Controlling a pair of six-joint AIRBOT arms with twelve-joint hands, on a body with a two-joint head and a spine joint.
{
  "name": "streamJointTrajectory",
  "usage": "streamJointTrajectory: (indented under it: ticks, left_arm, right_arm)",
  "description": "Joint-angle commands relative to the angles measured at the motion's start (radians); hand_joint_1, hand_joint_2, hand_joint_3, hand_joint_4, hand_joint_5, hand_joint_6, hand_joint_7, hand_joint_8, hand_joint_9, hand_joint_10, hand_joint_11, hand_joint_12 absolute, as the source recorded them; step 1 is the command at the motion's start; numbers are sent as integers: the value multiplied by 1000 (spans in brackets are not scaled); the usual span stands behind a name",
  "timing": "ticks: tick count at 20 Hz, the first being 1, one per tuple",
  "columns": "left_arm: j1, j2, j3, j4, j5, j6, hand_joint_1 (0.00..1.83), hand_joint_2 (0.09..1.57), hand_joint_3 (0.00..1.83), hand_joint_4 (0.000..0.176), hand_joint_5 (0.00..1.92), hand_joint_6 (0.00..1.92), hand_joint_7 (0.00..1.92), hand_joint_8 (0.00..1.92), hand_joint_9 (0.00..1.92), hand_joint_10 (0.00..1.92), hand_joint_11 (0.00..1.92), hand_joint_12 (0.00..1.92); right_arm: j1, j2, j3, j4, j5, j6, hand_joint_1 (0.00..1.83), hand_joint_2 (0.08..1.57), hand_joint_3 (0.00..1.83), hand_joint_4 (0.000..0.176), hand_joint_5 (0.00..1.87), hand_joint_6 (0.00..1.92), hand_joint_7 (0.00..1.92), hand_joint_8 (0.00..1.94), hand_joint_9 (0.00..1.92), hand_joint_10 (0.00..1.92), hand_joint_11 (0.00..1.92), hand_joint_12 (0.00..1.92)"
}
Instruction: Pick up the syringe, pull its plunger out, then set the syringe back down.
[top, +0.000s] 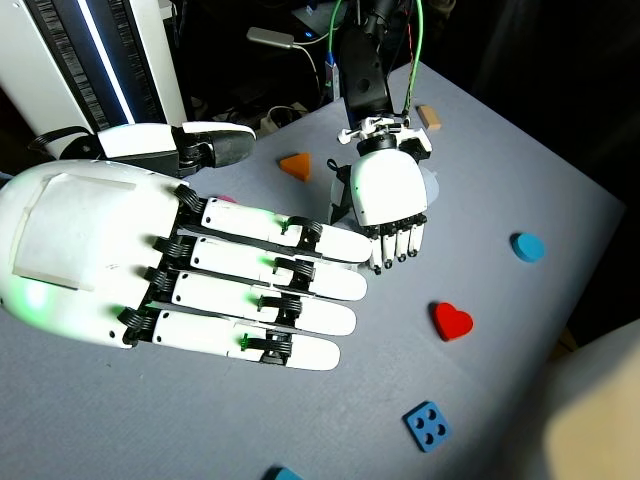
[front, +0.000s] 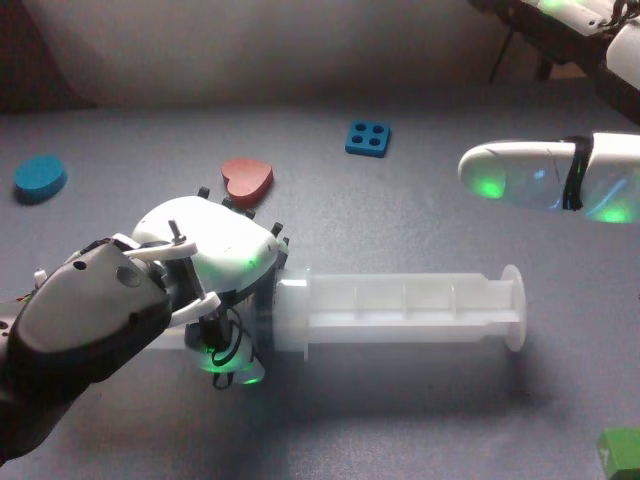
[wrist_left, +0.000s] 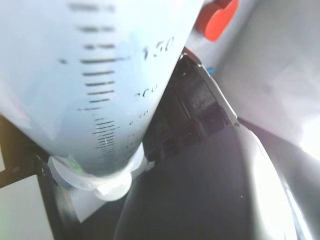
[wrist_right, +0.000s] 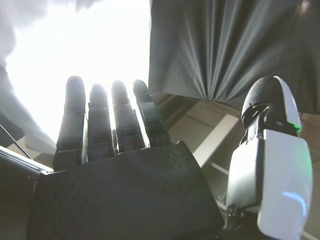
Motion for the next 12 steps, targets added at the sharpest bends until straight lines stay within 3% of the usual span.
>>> streamJointTrajectory:
  ticks: [1, 4, 5, 6, 7, 8, 9, 10, 12]
  left_arm:
    - [0, -6, 6, 48, -59, 14, 1354, 1188, 1, 0, 785, 1160, 874, 1161, 740, 1533, 683, 1562]
    - [1, -8, 3, 48, -59, 14, 1349, 1194, 1, 0, 792, 1173, 823, 1193, 742, 1535, 674, 1534]
    - [1, -8, 1, 48, -59, 14, 1201, 1215, 0, 0, 818, 1229, 752, 1326, 630, 1280, 651, 1473]
    - [1, -8, 0, 48, -59, 14, 1149, 1246, 0, 15, 764, 1317, 706, 1408, 606, 1151, 601, 1424]
    - [0, -8, 0, 48, -58, 14, 1071, 1251, 0, 0, 729, 1357, 627, 978, 592, 1030, 533, 1391]
    - [-1, -8, -1, 48, -58, 14, 1002, 1258, 0, 0, 713, 1385, 658, 737, 600, 921, 486, 1346]
    - [-2, -8, -1, 48, -58, 14, 854, 1222, 0, 0, 620, 747, 676, 600, 593, 829, 445, 1285]
    - [-2, -8, -3, 48, -58, 14, 813, 1207, 0, 0, 676, 412, 713, 478, 611, 734, 434, 1225]
    - [-2, -8, -4, 48, -58, 14, 813, 1207, 0, 0, 676, 412, 713, 478, 611, 734, 434, 1225]
  right_arm:
    - [14, -1, -4, -12, 127, 7, 99, 937, 0, 0, 0, 0, 0, 0, 0, 0, 0, 311]
    - [16, -2, -4, -12, 127, 7, 84, 951, 3, 0, 0, 0, 0, 0, 12, 3, 0, 323]
    - [16, -2, -4, -12, 127, 7, 83, 952, 3, 0, 0, 0, 0, 0, 15, 4, 0, 331]
    - [15, -2, -4, -12, 127, 7, 83, 952, 3, 0, 0, 0, 0, 0, 18, 5, 0, 332]
    - [15, -2, -4, -12, 127, 7, 83, 952, 3, 0, 0, 0, 0, 0, 19, 5, 0, 334]
    - [15, -2, -4, -12, 127, 7, 83, 953, 2, 0, 0, 0, 0, 0, 19, 4, 0, 348]
    - [15, -2, -4, -12, 127, 7, 83, 953, 2, 0, 0, 0, 0, 0, 19, 3, 0, 351]
    - [15, -3, -4, -12, 128, 7, 83, 953, 2, 0, 0, 0, 0, 0, 19, 3, 0, 352]
    - [15, -3, -4, -12, 128, 8, 83, 953, 2, 0, 0, 0, 0, 0, 19, 3, 0, 352]
